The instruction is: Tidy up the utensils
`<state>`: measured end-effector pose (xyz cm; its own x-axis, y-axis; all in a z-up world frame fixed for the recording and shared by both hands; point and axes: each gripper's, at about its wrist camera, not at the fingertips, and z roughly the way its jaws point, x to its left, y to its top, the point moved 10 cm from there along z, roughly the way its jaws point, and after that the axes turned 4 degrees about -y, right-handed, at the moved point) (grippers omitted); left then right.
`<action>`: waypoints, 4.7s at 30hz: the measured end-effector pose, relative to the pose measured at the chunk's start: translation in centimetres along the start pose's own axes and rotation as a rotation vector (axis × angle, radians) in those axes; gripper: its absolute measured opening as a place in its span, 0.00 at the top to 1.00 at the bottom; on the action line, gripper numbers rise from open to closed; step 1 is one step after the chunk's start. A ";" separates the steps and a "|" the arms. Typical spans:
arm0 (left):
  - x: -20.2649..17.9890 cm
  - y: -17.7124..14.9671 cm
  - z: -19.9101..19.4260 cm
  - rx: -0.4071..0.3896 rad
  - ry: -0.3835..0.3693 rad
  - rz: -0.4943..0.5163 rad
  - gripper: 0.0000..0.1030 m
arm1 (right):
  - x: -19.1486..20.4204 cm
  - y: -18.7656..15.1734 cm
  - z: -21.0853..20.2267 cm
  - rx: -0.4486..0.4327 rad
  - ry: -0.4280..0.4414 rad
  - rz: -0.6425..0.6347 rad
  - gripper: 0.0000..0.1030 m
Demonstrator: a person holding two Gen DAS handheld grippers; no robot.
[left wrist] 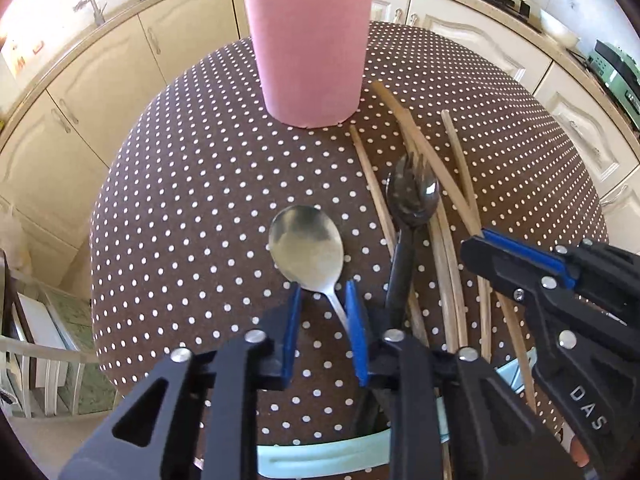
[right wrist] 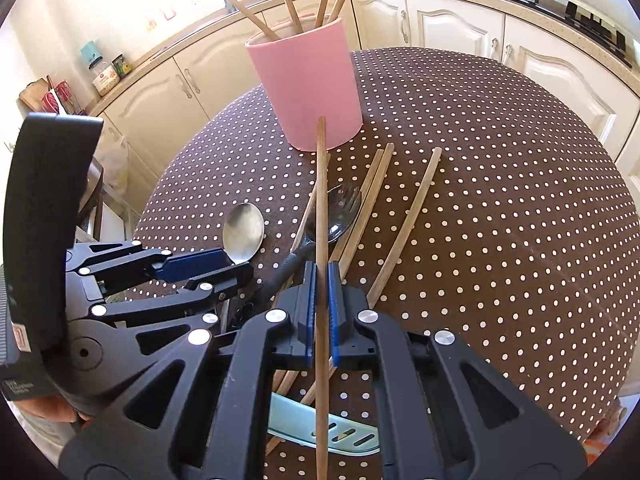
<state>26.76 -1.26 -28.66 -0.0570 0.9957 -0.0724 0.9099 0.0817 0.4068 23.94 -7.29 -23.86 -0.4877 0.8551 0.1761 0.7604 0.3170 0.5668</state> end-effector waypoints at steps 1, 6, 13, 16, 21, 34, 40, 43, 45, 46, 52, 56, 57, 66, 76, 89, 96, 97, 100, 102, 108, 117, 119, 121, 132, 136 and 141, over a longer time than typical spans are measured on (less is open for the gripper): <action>-0.4 0.0 -0.1 -0.002 -0.007 0.000 0.90 | 0.1 0.0 0.0 0.001 0.000 0.002 0.94; -0.5 -0.1 -0.3 -0.023 -0.063 -0.030 0.97 | 0.1 -0.1 0.1 -0.005 0.008 0.012 0.94; -0.1 0.0 -3.6 -0.146 -0.161 -0.048 0.97 | -0.2 0.8 -1.4 -0.086 0.029 0.028 0.94; 0.1 0.7 -6.4 -0.251 -0.177 -0.041 0.97 | 0.1 1.9 -3.0 -0.165 0.052 0.031 0.94; 0.8 2.9 -11.6 -0.443 -0.160 -0.020 0.97 | 0.9 4.2 -5.9 -0.295 0.097 0.031 0.94; 2.1 8.4 -17.8 -0.666 -0.218 0.018 1.00 | 2.3 10.2 -8.8 -0.474 0.159 0.041 0.94; 3.1 9.4 -15.6 -0.613 -0.241 0.005 1.00 | 1.1 10.9 -7.0 -0.450 0.131 0.071 0.94; 2.3 9.3 -12.8 -0.512 -0.250 0.056 0.98 | 0.3 10.4 -6.2 -0.431 0.106 0.096 0.94; 2.0 9.2 -10.7 -0.438 -0.251 0.068 0.88 | -0.6 10.0 -5.6 -0.415 0.083 0.112 0.94; 1.8 9.3 -9.5 -0.391 -0.260 0.062 0.75 | -1.0 9.7 -5.2 -0.399 0.072 0.120 0.94; 1.0 8.3 -3.8 -0.160 -0.302 0.038 0.70 | -3.1 8.1 -3.1 -0.320 0.044 0.162 0.94; 1.6 7.6 -1.5 -0.086 -0.270 0.001 0.70 | -3.7 7.2 -2.6 -0.300 0.053 0.164 0.94; 1.7 7.6 -1.0 -0.066 -0.278 -0.017 0.70 | -3.7 7.0 -2.4 -0.294 0.057 0.164 0.94; 1.6 10.8 2.4 -0.008 -0.225 -0.041 0.85 | -4.2 6.4 -1.3 -0.262 0.064 0.166 0.94; 0.4 13.4 3.8 0.008 -0.181 -0.018 0.89 | -5.2 6.4 -0.4 -0.233 0.063 0.175 0.94; -2.1 13.2 2.8 -0.053 -0.196 0.037 0.93 | -5.7 6.1 0.3 -0.214 0.068 0.191 0.94; -2.6 9.9 1.0 -0.052 -0.223 0.092 0.93 | -5.3 5.6 -0.7 -0.223 0.075 0.191 0.94; -1.8 9.0 0.6 -0.050 -0.223 0.088 0.93 | -5.1 5.5 -0.9 -0.225 0.077 0.189 0.94; -0.9 7.3 -0.3 -0.050 -0.237 0.069 0.93 | -4.3 5.2 -1.1 -0.223 0.085 0.184 0.94; -0.1 6.0 -0.4 -0.037 -0.225 0.074 0.93 | -3.7 5.1 -1.1 -0.221 0.089 0.177 0.94; 2.3 4.9 0.3 -0.016 -0.224 0.014 0.92 | -2.0 5.0 -0.9 -0.211 0.099 0.165 0.94; 3.0 8.3 1.3 -0.031 -0.165 0.035 0.78 | -1.4 5.2 -0.7 -0.201 0.096 0.157 0.94; 3.0 9.0 2.0 -0.032 -0.151 0.039 0.84 | -1.4 5.3 -0.7 -0.201 0.096 0.160 0.94; 2.4 9.3 2.4 -0.030 -0.149 0.043 0.97 | -1.6 5.5 -0.7 -0.204 0.096 0.162 0.94; -1.1 9.9 -4.0 -0.331 -0.253 0.048 0.97 | -2.4 6.9 -5.3 -0.407 0.118 0.200 0.94; -0.3 10.7 -8.5 -0.487 -0.234 0.047 0.97 | -1.7 8.1 -8.7 -0.562 0.119 0.181 0.94; 1.2 12.8 -13.3 -0.644 -0.225 0.030 0.97 | 0.1 10.6 -11.4 -0.707 0.117 0.108 0.94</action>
<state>32.90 1.52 -11.41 0.1150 0.9705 -0.2119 0.4795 0.1326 0.8675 27.05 -8.53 -8.71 -0.4981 0.8047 0.3232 0.3673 -0.1418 0.9192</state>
